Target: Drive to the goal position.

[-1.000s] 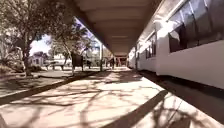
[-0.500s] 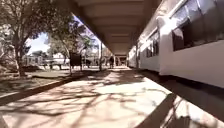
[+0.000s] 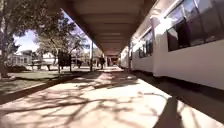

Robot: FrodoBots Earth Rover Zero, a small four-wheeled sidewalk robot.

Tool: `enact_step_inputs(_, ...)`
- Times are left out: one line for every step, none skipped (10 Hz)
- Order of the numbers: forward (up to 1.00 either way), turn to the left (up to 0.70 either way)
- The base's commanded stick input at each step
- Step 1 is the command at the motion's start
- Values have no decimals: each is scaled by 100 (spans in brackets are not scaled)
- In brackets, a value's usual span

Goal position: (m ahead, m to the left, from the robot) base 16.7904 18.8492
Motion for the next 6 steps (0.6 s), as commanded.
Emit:
enact_step_inputs(70, 0)
enact_step_inputs(70, 0)
enact_step_inputs(70, 0)
enact_step_inputs(70, 0)
enact_step_inputs(70, 0)
enact_step_inputs(70, 0)
